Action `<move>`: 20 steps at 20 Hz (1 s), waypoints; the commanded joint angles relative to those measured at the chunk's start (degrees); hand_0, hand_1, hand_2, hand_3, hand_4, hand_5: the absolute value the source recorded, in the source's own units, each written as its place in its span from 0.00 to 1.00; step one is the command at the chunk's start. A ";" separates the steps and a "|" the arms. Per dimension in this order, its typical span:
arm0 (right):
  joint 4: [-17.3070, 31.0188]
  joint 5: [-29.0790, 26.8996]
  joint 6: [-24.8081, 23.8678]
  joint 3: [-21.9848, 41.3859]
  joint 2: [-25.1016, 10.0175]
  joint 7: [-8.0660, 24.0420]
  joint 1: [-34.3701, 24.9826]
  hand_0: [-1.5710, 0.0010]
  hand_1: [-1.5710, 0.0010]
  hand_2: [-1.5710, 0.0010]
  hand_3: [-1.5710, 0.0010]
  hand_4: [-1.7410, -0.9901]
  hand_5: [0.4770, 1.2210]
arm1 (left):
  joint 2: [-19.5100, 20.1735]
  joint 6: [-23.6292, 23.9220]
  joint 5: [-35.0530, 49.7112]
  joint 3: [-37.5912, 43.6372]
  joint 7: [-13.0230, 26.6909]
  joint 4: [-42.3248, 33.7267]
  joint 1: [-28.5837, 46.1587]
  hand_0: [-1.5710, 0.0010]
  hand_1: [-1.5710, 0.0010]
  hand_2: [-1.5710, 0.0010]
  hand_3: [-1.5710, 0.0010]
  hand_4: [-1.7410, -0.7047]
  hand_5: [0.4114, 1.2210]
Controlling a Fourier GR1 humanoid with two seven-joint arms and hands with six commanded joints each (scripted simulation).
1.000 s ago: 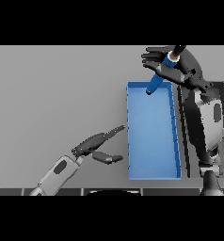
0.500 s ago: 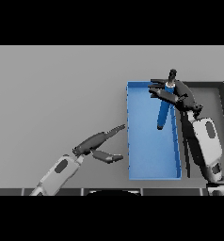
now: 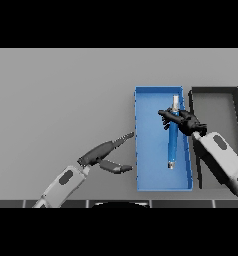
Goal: Pick up the blue pipe and place it into the blue bin.
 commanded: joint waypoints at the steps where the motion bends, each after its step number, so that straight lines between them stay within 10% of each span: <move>1: 0.21 -1.12 1.30 2.92 -1.57 0.00 -1.80 0.66 0.70 0.71 0.77 0.61 0.89 | -0.08 -0.10 0.11 -0.10 0.45 -0.03 0.04 1.00 1.00 1.00 1.00 0.82 0.05; 11: 3.14 9.33 3.69 11.67 -2.79 -2.39 -5.48 0.96 0.97 0.97 0.97 0.82 0.35 | -0.06 -0.67 0.54 0.05 -1.12 0.50 0.09 1.00 1.00 1.00 1.00 0.80 0.06; 20: 3.50 9.49 4.63 11.22 -3.40 -3.87 -5.44 0.99 0.99 0.99 1.00 0.82 0.26 | -0.78 -0.29 0.58 -0.16 -0.13 0.58 0.18 1.00 1.00 1.00 1.00 0.79 0.07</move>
